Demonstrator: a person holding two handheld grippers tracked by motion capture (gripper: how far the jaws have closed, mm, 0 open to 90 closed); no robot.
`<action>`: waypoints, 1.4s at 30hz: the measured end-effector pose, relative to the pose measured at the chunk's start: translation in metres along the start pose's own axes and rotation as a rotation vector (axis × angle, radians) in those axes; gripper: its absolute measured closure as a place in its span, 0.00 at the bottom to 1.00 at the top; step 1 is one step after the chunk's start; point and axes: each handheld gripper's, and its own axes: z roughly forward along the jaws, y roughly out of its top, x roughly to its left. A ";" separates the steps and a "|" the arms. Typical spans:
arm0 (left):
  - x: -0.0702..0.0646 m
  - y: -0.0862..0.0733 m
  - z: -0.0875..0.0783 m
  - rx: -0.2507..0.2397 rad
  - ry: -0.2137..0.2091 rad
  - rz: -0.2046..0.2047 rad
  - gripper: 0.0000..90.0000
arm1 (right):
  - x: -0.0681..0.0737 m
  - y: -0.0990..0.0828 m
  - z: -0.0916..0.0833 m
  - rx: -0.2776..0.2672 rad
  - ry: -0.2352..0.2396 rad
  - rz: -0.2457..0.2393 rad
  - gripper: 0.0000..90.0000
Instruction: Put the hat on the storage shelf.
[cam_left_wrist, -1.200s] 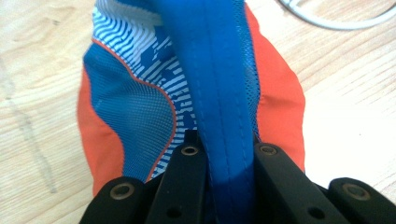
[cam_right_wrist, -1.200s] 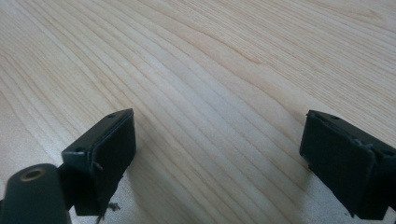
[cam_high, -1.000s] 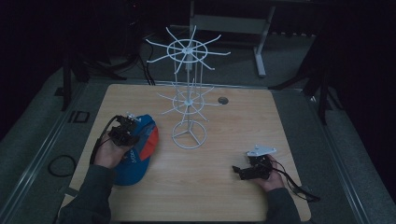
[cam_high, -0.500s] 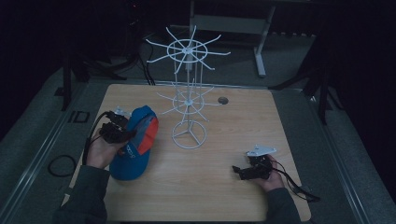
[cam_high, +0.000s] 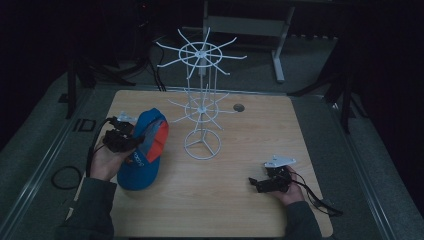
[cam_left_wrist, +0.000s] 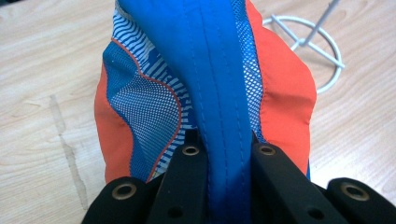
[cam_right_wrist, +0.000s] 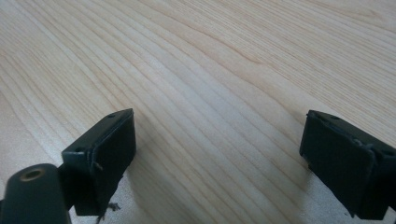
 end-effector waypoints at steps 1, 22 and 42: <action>0.001 0.000 -0.001 -0.010 0.005 -0.006 0.98 | 0.000 0.000 0.000 0.000 0.000 0.000 0.12; 0.002 0.004 -0.026 -0.138 0.016 -0.034 0.98 | 0.000 0.000 0.000 0.000 0.000 0.000 0.12; 0.000 0.008 -0.050 -0.230 0.001 -0.038 0.98 | 0.000 0.000 0.000 -0.001 0.000 0.002 0.12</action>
